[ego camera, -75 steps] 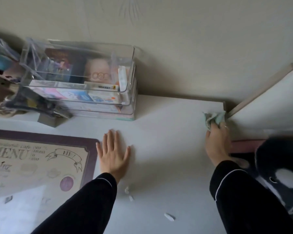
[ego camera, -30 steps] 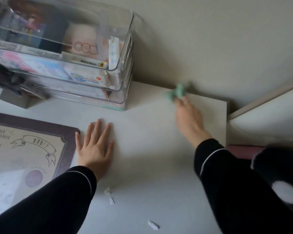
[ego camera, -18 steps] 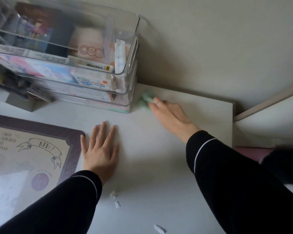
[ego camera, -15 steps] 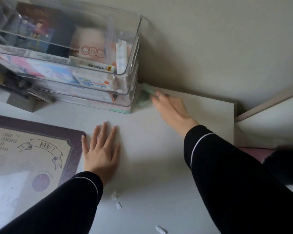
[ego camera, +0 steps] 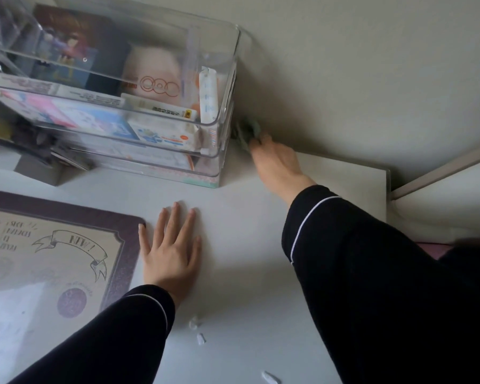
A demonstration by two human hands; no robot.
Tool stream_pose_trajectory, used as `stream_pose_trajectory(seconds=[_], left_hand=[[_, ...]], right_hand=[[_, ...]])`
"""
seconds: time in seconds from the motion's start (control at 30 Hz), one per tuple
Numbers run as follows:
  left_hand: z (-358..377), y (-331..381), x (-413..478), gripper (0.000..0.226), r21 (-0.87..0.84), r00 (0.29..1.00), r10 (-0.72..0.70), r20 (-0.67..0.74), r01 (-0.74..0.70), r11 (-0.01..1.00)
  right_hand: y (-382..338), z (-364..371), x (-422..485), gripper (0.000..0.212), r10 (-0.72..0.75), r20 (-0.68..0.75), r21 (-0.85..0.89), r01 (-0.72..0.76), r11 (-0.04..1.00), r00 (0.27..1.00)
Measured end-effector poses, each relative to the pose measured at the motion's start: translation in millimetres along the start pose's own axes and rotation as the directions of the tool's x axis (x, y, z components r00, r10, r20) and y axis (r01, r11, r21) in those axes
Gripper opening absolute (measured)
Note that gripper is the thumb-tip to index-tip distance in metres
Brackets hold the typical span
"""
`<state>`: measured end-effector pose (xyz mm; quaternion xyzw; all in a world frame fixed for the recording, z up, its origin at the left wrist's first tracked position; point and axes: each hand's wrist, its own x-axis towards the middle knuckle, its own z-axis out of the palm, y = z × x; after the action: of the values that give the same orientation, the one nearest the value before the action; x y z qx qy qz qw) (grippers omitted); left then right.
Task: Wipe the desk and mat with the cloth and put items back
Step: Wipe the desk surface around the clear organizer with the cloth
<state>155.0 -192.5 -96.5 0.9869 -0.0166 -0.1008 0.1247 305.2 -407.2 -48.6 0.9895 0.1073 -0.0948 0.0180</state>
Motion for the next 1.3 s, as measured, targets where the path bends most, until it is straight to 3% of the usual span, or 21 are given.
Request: stream_pose_trajectory(seconds=[0.1, 0.17, 0.27, 0.33, 0.43, 0.53, 0.6, 0.67, 0.73, 0.8, 0.83, 0.9, 0.97, 1.0, 1.03, 1.1, 1.13, 1.17, 1.2, 1.23, 1.3], left_hand=[[2, -1, 0, 0.057, -0.004, 1.000, -0.004, -0.012, 0.004, 1.000], [2, -1, 1, 0.057, 0.001, 1.000, -0.002, -0.011, 0.002, 1.000], [2, -1, 1, 0.057, -0.003, 1.000, 0.007, -0.016, -0.007, 1.000], [2, -1, 1, 0.057, 0.000, 1.000, 0.004, -0.014, -0.004, 1.000], [2, -1, 1, 0.057, 0.001, 1.000, 0.003, -0.013, -0.003, 1.000], [1, 0, 1, 0.058, 0.012, 1.000, 0.002, -0.014, -0.002, 1.000], [1, 0, 0, 0.058, 0.011, 1.000, 0.002, -0.006, -0.002, 1.000], [2, -1, 0, 0.058, 0.005, 1.000, 0.002, -0.007, -0.002, 1.000], [2, -2, 0, 0.058, -0.006, 1.000, 0.001, -0.008, -0.001, 1.000], [3, -2, 0, 0.058, -0.012, 1.000, -0.002, -0.007, 0.001, 1.000], [3, -2, 1, 0.058, -0.014, 1.000, -0.001, -0.006, 0.001, 1.000], [4, -3, 1, 0.059, -0.018, 1.000, 0.002, -0.008, -0.002, 1.000], [4, -4, 1, 0.062, -0.005, 1.000, 0.015, -0.005, -0.015, 1.000], [5, -5, 1, 0.062, 0.002, 1.000, 0.017, -0.005, -0.017, 1.000], [6, -5, 2, 0.061, -0.003, 1.000, 0.014, -0.008, -0.014, 1.000], [6, -4, 2, 0.058, -0.023, 1.000, 0.008, -0.017, -0.008, 1.000], [6, -4, 2, 0.057, -0.024, 1.000, 0.006, -0.021, -0.007, 1.000], [6, -4, 2, 0.057, -0.026, 1.000, 0.006, -0.022, -0.007, 1.000], [6, -4, 2, 0.057, -0.029, 1.000, 0.009, -0.022, -0.009, 1.000], [6, -4, 1, 0.057, -0.033, 1.000, 0.011, -0.021, -0.011, 0.999], [6, -5, 2, 0.057, -0.035, 1.000, 0.008, -0.027, -0.009, 0.999]], right_hand=[[-16, 9, -23, 0.025, -0.394, 0.107, -0.025, 0.399, 0.917, 0.913], [-4, 7, -23, 0.026, -0.463, 0.124, -0.092, 0.474, 0.875, 0.878], [28, 4, -2, 0.037, -0.173, 0.011, -0.190, 0.172, 0.967, 0.985], [33, 3, 1, 0.039, 0.009, -0.032, -0.153, -0.014, 0.988, 0.999], [-1, 13, -21, 0.028, -0.285, 0.014, -0.125, 0.284, 0.951, 0.959], [-20, 24, -57, 0.020, -0.653, -0.006, -0.121, 0.648, 0.752, 0.757], [-9, 17, -53, 0.030, -0.729, -0.042, -0.255, 0.698, 0.669, 0.684], [10, 9, -36, 0.032, -0.566, -0.041, -0.247, 0.541, 0.804, 0.823], [24, 6, -17, 0.036, -0.165, -0.063, -0.120, 0.156, 0.980, 0.984], [14, 13, -16, 0.036, -0.005, -0.114, -0.047, 0.000, 0.999, 0.993], [0, 17, -23, 0.031, -0.054, -0.105, 0.019, 0.057, 0.998, 0.993], [-27, 27, -53, 0.024, -0.369, -0.078, 0.099, 0.375, 0.922, 0.926], [-43, 33, -85, 0.022, -0.696, -0.076, 0.012, 0.698, 0.716, 0.714], [-35, 36, -88, 0.025, -0.785, -0.074, -0.097, 0.779, 0.620, 0.615], [-25, 34, -83, 0.027, -0.796, -0.091, -0.141, 0.784, 0.605, 0.598], [7, 29, -62, 0.022, -0.604, -0.198, -0.095, 0.598, 0.796, 0.772], [26, 25, -46, 0.019, -0.347, -0.248, 0.011, 0.361, 0.933, 0.905], [45, 23, -34, 0.020, -0.040, -0.238, 0.127, 0.072, 0.989, 0.970], [57, 20, -28, 0.024, 0.205, -0.182, 0.180, -0.173, 0.968, 0.962], [65, 25, -26, 0.028, 0.325, -0.182, 0.173, -0.295, 0.940, 0.928], [47, 31, -35, 0.032, 0.243, -0.209, 0.125, -0.221, 0.967, 0.947]])
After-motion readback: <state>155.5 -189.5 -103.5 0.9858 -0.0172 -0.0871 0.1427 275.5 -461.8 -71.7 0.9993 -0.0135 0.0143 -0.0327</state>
